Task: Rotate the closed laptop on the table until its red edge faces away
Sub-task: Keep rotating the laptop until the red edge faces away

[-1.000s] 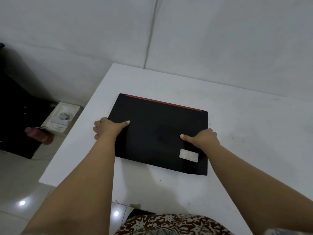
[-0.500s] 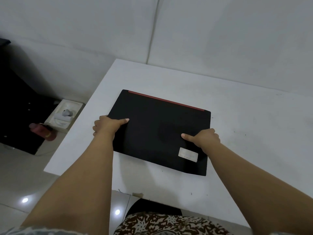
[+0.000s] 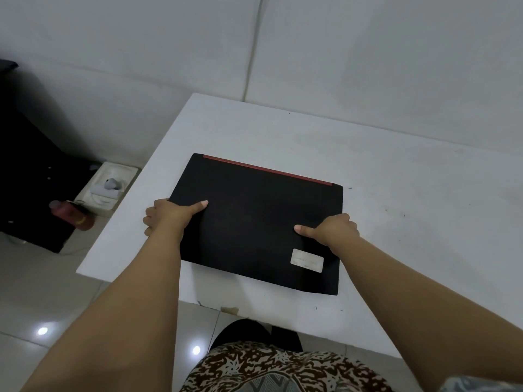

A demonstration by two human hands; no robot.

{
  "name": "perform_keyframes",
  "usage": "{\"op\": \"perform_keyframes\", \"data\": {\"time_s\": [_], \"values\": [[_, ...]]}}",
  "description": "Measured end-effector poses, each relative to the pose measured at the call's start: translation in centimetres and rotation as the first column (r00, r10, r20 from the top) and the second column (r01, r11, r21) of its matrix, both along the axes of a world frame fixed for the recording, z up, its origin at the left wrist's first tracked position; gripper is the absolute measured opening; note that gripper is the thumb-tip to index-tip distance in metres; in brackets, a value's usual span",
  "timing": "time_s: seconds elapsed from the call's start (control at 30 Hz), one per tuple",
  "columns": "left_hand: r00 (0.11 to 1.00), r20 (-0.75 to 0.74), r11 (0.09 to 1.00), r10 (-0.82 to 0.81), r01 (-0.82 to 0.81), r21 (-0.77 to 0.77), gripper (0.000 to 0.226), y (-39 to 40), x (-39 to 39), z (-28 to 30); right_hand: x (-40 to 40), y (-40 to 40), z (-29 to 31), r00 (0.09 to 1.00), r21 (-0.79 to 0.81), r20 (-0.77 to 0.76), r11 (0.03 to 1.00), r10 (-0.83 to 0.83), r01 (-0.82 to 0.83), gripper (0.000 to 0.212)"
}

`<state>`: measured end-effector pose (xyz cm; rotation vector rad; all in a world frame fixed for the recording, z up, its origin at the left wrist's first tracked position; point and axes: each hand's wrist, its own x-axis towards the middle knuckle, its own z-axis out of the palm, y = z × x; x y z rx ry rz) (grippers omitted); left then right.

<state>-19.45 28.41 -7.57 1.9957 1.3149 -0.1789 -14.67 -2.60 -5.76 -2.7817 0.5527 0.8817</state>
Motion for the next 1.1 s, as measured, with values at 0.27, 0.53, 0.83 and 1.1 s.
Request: {"op": "perform_keyframes", "data": {"time_s": [0.27,0.53,0.83,1.1], "values": [[0.999,-0.034,1.000,0.005,-0.004,0.009,0.113,0.9,-0.9,0.4,-0.6,1.0,-0.2,1.000,0.007,0.010,1.000,0.027,-0.027,0.109],[1.000,-0.016,1.000,0.018,-0.018,0.023,0.107,0.5,-1.2,0.8,-1.0,1.2,-0.2,0.999,0.042,0.032,0.999,-0.023,0.022,0.113],[0.999,-0.005,0.994,-0.044,0.044,0.097,0.097,-0.7,-1.0,1.6,-0.3,1.2,0.4,0.999,0.031,-0.037,0.999,0.029,-0.028,0.104],[0.962,0.172,0.977,-0.213,0.207,0.052,0.059,-3.9,0.8,4.2,1.3,-0.8,3.6,0.961,0.267,0.259,0.963,-0.101,0.030,0.043]]}}
